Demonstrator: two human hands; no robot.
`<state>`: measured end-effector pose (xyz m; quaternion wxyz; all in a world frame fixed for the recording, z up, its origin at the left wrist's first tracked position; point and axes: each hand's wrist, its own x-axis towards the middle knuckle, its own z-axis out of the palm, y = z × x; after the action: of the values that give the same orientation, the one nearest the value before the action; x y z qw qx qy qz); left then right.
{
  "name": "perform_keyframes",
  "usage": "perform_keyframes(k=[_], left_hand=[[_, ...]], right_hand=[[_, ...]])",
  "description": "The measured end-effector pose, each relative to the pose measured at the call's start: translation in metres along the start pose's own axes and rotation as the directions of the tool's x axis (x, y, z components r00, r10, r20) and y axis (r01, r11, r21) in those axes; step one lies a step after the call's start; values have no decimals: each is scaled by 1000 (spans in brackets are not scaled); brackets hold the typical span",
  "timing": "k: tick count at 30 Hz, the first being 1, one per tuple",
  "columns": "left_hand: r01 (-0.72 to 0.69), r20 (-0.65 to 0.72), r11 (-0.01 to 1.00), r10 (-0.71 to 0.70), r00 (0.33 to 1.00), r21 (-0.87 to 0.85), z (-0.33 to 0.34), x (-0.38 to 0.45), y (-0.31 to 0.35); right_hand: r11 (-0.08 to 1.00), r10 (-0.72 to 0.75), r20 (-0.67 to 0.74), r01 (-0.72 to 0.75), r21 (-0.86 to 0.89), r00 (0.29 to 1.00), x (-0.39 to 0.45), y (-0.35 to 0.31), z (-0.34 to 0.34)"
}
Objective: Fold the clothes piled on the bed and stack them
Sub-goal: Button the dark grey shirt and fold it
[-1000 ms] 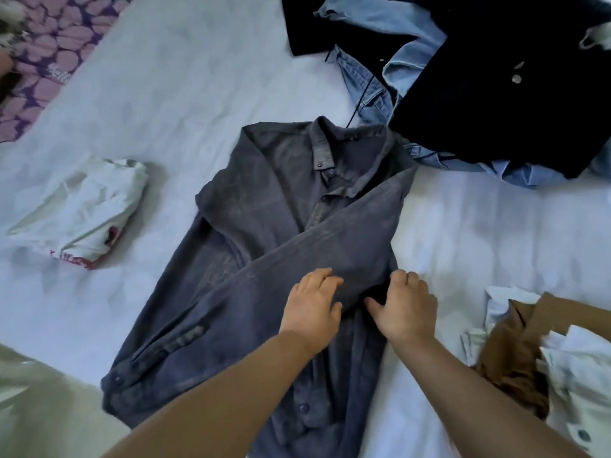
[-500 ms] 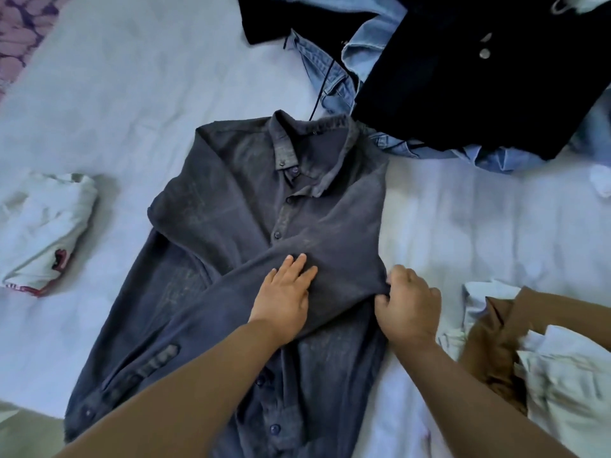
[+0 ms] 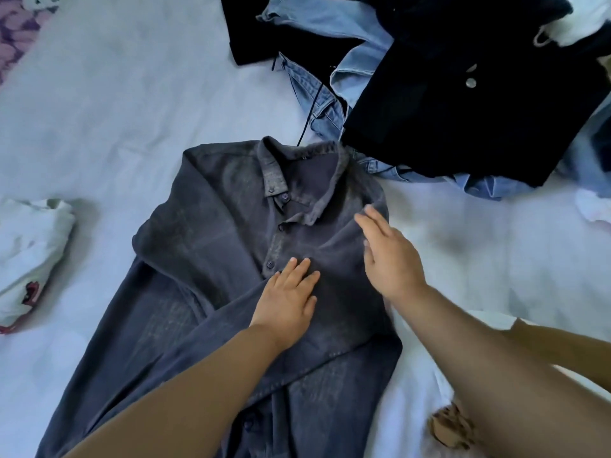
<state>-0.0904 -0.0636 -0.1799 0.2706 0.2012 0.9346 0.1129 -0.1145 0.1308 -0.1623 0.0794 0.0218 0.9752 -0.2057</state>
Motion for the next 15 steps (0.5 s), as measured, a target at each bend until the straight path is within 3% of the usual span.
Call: perform_keyframes(k=[2, 4, 6, 10, 13, 15], left_hand=[[-31, -13, 999, 31, 999, 13, 1, 8, 0], [-69, -7, 997, 70, 998, 38, 3, 12, -1], [-132, 1, 989, 133, 991, 64, 6, 16, -4], [-249, -122, 968, 243, 962, -33, -10, 35, -21], [-194, -281, 980, 174, 944, -47, -32, 63, -45], [-140, -327, 990, 127, 936, -16, -52, 81, -57]], right_hand=[[994, -47, 129, 59, -90, 991, 32, 3, -4], [961, 23, 269, 53, -271, 963, 53, 13, -10], [912, 104, 283, 22, -410, 954, 64, 28, -19], [887, 232, 130, -154, -436, 964, 67, 42, -25], [948, 56, -114, -88, -306, 992, 71, 32, -13], [980, -100, -182, 65, -189, 978, 76, 23, -6]])
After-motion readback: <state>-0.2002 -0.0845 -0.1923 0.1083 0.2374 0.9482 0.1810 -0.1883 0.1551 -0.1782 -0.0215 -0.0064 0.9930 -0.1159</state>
